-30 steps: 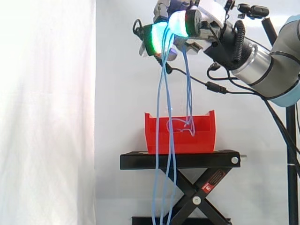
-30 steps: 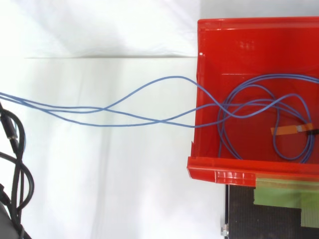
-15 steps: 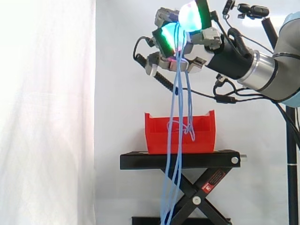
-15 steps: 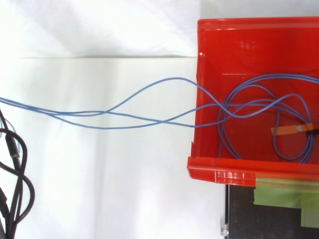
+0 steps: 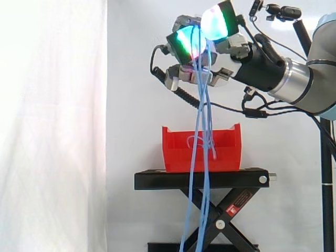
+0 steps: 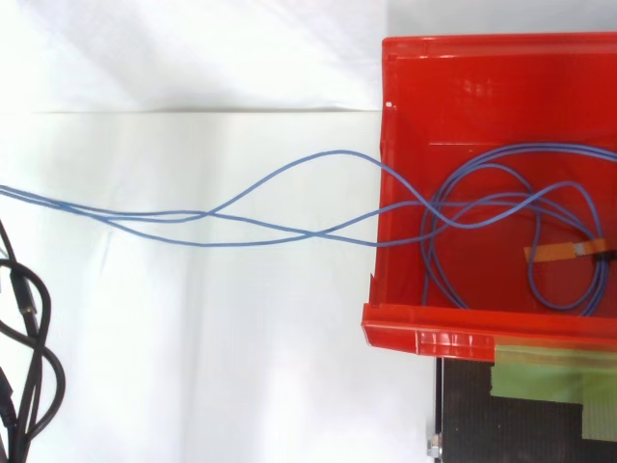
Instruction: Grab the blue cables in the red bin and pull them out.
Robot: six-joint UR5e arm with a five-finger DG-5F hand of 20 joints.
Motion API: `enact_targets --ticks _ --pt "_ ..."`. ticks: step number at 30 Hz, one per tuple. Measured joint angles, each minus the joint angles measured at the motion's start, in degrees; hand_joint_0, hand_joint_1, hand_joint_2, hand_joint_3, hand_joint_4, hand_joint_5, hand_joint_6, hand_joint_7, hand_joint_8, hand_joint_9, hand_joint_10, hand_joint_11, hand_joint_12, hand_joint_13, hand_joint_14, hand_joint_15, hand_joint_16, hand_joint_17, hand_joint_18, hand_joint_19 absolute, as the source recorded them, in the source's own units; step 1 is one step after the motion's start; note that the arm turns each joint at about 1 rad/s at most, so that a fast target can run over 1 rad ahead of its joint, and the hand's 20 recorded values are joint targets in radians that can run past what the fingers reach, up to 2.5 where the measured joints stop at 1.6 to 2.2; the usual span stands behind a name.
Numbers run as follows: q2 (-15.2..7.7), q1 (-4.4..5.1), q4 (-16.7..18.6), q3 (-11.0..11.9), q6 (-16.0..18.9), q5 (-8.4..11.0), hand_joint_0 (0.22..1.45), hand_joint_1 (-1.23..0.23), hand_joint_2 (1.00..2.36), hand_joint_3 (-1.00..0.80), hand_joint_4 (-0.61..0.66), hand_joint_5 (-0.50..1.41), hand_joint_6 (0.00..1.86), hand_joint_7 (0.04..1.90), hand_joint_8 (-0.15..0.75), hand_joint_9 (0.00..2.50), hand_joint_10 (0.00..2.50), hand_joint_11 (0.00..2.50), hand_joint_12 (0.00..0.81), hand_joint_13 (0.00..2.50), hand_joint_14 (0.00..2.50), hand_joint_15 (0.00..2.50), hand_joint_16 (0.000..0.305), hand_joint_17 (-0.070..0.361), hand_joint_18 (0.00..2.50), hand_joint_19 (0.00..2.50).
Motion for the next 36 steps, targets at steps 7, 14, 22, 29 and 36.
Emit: enact_targets --ticks 7,14,22,29,36 --pt "0.0 0.0 0.0 0.0 0.1 -0.01 0.77 -0.7 1.0 -1.0 0.0 0.56 0.52 0.56 0.179 0.97 0.82 1.48 0.29 1.32 0.01 1.63 0.047 0.105 0.82 0.79" --pt "0.0 0.0 -0.1 0.0 0.1 -0.01 0.76 -0.67 1.0 -1.0 0.01 0.59 0.52 0.57 0.188 0.98 0.8 1.48 0.292 1.32 0.0 1.62 0.047 0.106 0.82 0.78" --pt "0.0 -0.01 -0.1 0.0 0.1 -0.01 0.72 -0.55 1.0 -1.0 0.04 0.62 0.45 0.6 0.204 0.98 0.79 1.49 0.323 1.32 0.0 1.6 0.049 0.111 0.83 0.78" --pt "0.0 0.0 -0.1 0.0 0.0 0.04 0.71 -0.53 1.0 -1.0 0.06 0.69 0.33 0.66 0.218 0.99 0.74 1.5 0.325 1.31 0.0 1.58 0.051 0.114 0.84 0.78" --pt "0.0 0.0 -0.7 0.0 0.1 0.07 0.71 -0.57 1.0 -1.0 0.06 0.71 0.34 0.68 0.21 0.99 0.72 1.51 0.327 1.31 0.0 1.54 0.05 0.113 0.83 0.78"
